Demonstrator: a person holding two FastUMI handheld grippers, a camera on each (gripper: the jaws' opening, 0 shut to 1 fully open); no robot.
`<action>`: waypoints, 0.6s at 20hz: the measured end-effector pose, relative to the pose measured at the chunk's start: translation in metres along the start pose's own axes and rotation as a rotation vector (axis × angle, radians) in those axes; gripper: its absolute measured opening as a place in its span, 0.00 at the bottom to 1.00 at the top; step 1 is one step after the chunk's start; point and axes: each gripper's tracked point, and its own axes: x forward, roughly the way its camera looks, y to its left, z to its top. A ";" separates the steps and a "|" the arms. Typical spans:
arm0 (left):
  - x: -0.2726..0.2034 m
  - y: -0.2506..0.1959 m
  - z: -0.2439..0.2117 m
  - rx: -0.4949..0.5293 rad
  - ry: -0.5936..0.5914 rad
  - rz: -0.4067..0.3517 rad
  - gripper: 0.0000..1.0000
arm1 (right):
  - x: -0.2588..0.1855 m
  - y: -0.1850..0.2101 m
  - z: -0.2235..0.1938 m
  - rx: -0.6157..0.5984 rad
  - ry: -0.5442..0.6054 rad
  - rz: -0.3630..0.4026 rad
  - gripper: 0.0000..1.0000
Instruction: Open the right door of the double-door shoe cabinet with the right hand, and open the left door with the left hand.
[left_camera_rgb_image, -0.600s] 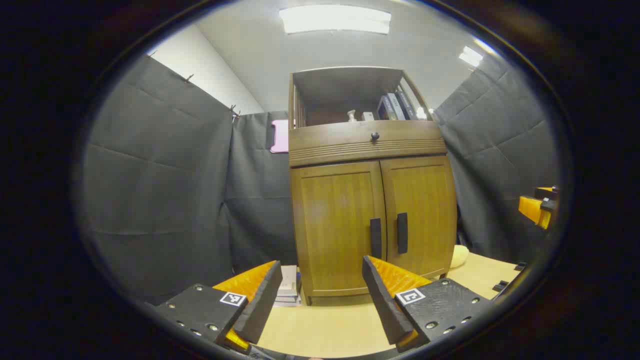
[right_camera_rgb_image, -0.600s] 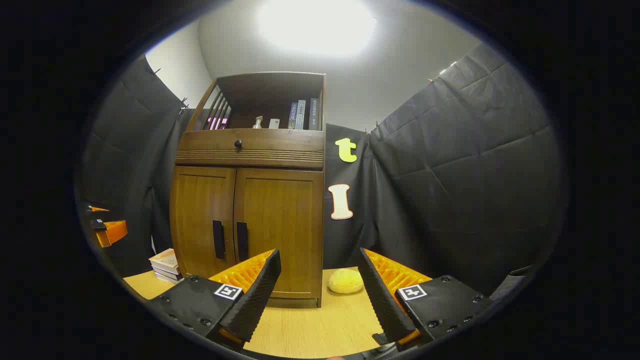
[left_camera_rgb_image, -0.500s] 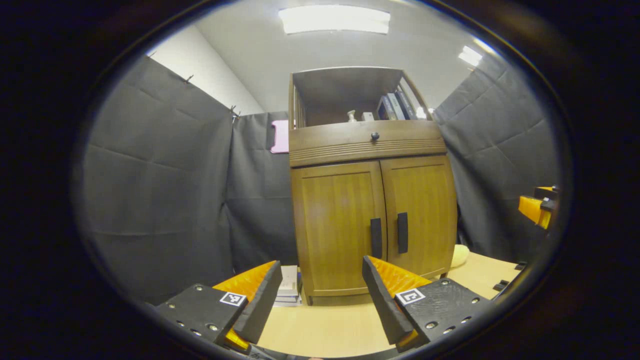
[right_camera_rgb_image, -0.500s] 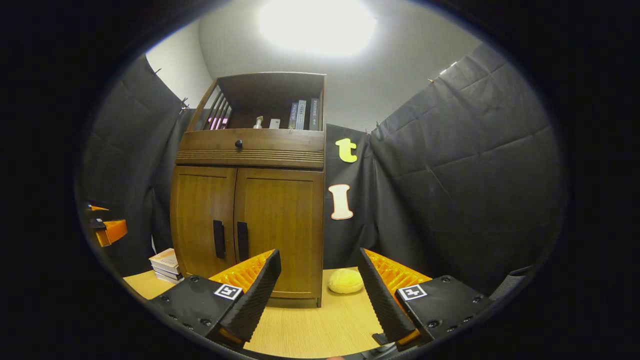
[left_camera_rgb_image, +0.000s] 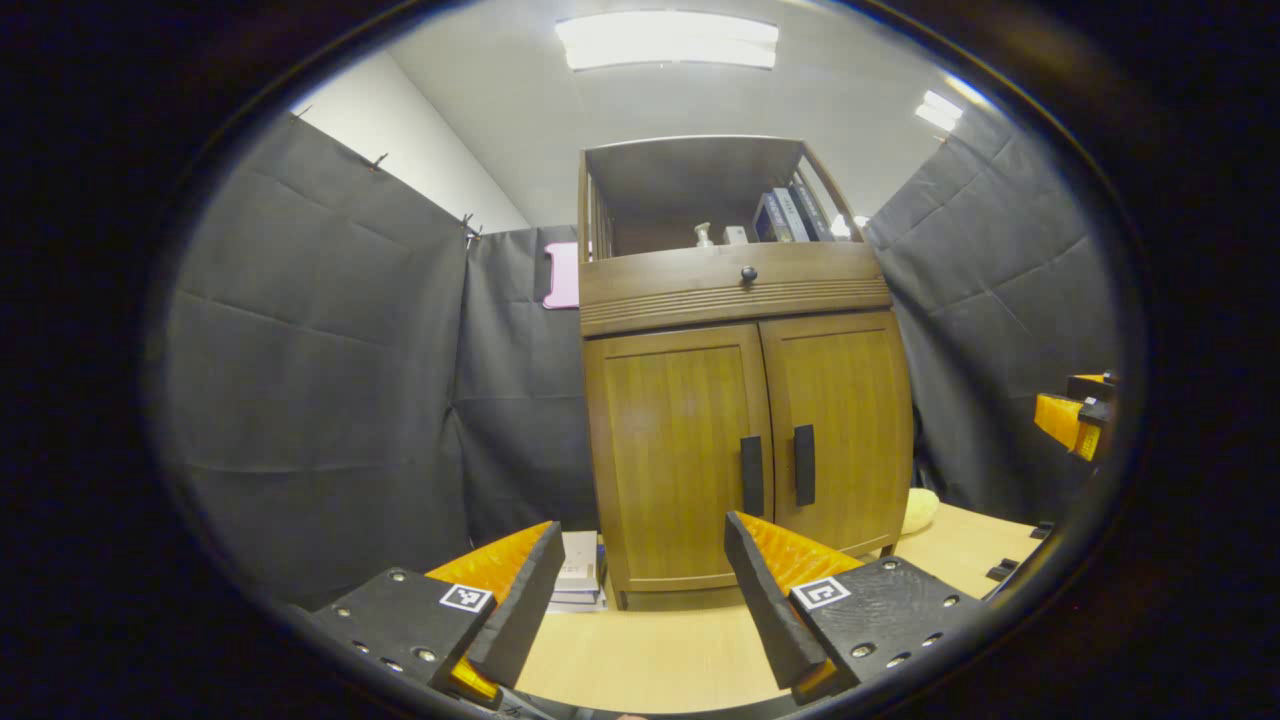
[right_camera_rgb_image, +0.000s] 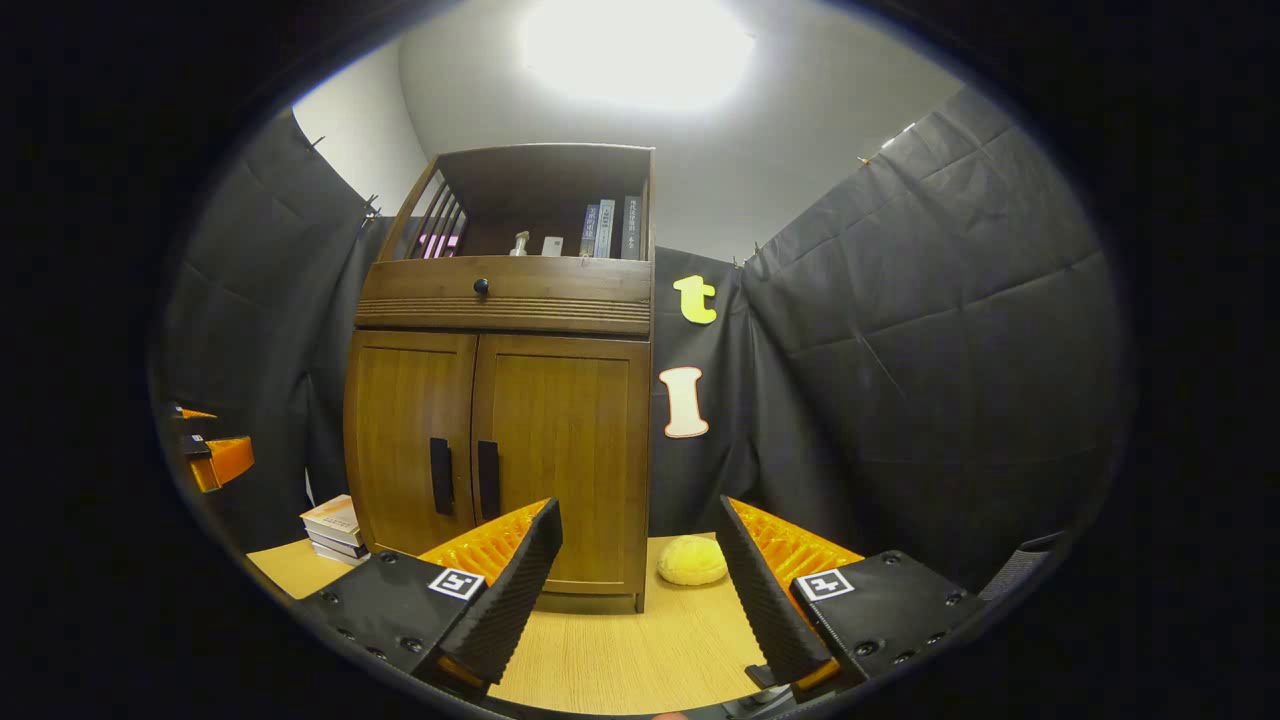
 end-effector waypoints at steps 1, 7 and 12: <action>-0.002 0.000 0.000 0.000 -0.001 0.002 0.94 | 0.000 0.001 -0.001 0.001 0.001 0.002 0.97; -0.015 0.009 0.001 0.009 -0.001 0.033 0.94 | 0.011 0.014 -0.007 0.018 0.021 0.038 0.97; -0.029 0.028 -0.002 0.029 0.008 0.085 0.94 | 0.030 0.036 -0.001 0.035 -0.010 0.095 0.96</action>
